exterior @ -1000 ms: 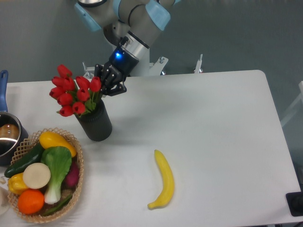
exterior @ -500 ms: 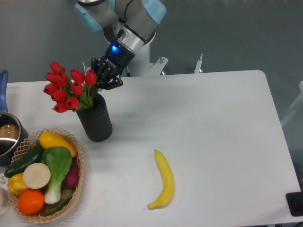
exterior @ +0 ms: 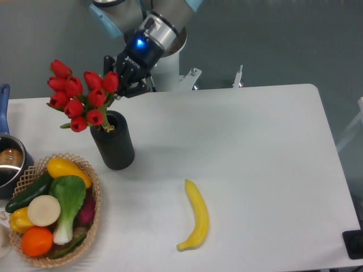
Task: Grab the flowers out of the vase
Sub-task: 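Lift the gripped tulips up out of the black vase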
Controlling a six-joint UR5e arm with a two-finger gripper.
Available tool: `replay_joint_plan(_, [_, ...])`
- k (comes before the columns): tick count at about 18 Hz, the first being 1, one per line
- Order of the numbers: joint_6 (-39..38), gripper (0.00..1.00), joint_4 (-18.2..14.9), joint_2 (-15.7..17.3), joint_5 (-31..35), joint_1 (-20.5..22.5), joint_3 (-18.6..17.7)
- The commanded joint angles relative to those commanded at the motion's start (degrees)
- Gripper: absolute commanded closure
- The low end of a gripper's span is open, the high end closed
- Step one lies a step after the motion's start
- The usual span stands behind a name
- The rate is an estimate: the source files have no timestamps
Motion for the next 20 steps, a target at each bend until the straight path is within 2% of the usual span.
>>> replay_joint_plan(5, [-3.3,1.00,-0.1,0.9,-0.2,0.5,0.9])
replay_joint_plan(8, [-5.3,1.00,-0.3,1.7,-3.7,2.6,1.4])
replay_joint_plan(11, [-7.1,1.00,-2.5,1.8,-6.9,5.0,3.5])
replay_joint_plan(16, [-7.6,1.00,-6.1,1.5,-7.3,7.6,6.1])
replay_joint_plan(20, [-6.8,1.00,-5.6,0.4,-6.9,10.8,7.4])
